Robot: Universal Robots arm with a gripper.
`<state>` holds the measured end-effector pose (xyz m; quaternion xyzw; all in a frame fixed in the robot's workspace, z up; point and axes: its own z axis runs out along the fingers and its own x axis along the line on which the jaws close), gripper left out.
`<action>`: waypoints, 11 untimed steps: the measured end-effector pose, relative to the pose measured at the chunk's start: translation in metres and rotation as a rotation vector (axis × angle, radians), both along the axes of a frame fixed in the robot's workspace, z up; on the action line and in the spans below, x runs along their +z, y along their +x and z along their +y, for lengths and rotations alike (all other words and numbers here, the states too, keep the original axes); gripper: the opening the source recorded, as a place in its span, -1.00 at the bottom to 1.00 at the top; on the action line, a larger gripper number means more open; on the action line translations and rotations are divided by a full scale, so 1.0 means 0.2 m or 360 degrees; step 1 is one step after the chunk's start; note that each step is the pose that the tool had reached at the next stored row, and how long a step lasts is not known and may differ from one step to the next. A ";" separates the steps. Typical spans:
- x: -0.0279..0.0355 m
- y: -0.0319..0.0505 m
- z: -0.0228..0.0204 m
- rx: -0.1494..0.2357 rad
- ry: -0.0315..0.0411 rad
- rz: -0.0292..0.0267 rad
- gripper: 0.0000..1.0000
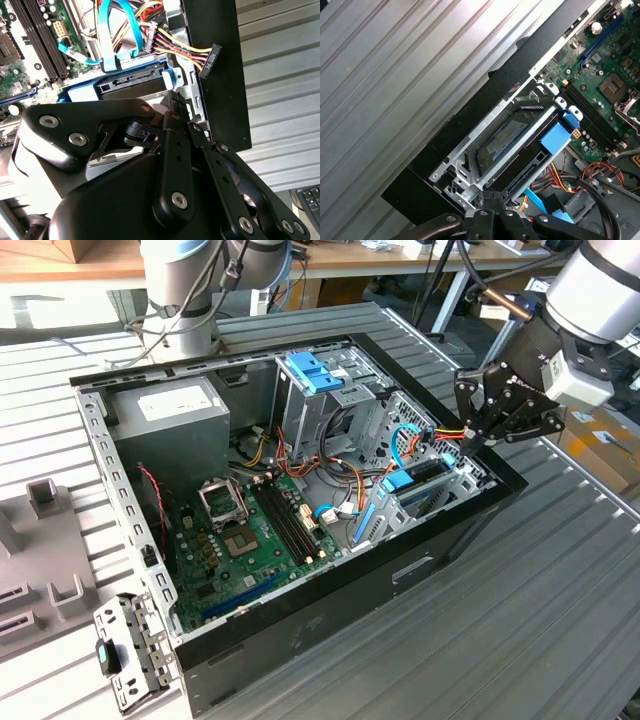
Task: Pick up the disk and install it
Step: 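Insert the first disk wire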
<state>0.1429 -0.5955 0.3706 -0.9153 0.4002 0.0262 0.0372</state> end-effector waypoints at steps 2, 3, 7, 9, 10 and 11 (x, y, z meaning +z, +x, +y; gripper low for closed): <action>0.003 0.018 0.015 0.0001 0.0000 0.00000 -0.79; 0.003 0.030 0.019 0.0001 0.0000 0.00001 -0.79; 0.003 0.035 0.020 0.0001 0.0000 0.00001 -0.79; 0.003 0.035 0.020 0.0001 0.0000 0.00001 -0.77; 0.003 0.036 0.020 0.0001 0.0000 0.00001 -0.66; 0.003 0.036 0.020 0.0001 0.0000 0.00000 -0.53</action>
